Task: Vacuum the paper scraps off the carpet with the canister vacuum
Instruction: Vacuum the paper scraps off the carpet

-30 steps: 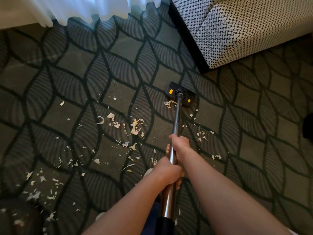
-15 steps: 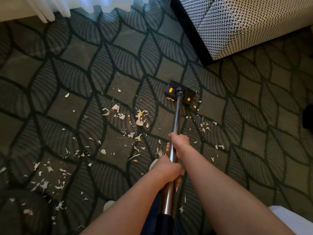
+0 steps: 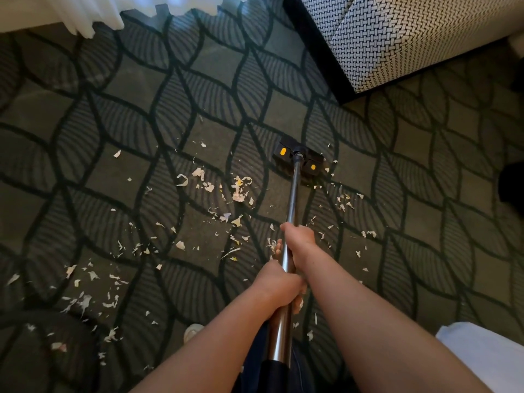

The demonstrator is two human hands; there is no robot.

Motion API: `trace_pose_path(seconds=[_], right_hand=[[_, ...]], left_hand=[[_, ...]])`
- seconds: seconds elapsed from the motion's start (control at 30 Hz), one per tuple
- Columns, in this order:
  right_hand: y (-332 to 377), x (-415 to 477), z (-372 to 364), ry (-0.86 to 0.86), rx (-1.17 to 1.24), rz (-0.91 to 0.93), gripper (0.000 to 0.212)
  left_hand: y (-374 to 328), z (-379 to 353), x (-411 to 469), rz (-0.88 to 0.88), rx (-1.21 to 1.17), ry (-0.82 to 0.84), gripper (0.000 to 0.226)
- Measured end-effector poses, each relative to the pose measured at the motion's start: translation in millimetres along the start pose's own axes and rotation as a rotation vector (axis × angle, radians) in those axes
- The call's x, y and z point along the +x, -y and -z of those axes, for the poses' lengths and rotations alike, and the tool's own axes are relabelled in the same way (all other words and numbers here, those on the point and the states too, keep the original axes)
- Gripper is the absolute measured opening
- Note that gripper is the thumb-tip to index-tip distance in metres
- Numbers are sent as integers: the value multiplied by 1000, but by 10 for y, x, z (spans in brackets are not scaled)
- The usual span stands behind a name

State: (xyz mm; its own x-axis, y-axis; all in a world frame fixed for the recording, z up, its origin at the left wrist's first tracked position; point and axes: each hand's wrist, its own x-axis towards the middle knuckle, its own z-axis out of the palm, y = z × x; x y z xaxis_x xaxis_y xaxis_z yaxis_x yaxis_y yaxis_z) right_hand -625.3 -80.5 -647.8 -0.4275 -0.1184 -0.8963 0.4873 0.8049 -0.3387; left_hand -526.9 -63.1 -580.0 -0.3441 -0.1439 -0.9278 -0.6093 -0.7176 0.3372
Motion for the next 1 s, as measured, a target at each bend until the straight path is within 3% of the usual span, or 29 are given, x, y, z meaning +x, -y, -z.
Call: trace_pose_path(seconds=[0.33, 0.53, 1.0], right_hand=[[-258, -73, -107, -9, -3, 4, 20], [-341, -118, -149, -2, 15, 0, 15], [-788, -305, -156, 2, -17, 3, 26]], left_hand=[[230, 76, -109, 3, -44, 25, 10], [348, 97, -123, 6, -37, 15, 22], [814, 56, -226, 26, -19, 0, 26]])
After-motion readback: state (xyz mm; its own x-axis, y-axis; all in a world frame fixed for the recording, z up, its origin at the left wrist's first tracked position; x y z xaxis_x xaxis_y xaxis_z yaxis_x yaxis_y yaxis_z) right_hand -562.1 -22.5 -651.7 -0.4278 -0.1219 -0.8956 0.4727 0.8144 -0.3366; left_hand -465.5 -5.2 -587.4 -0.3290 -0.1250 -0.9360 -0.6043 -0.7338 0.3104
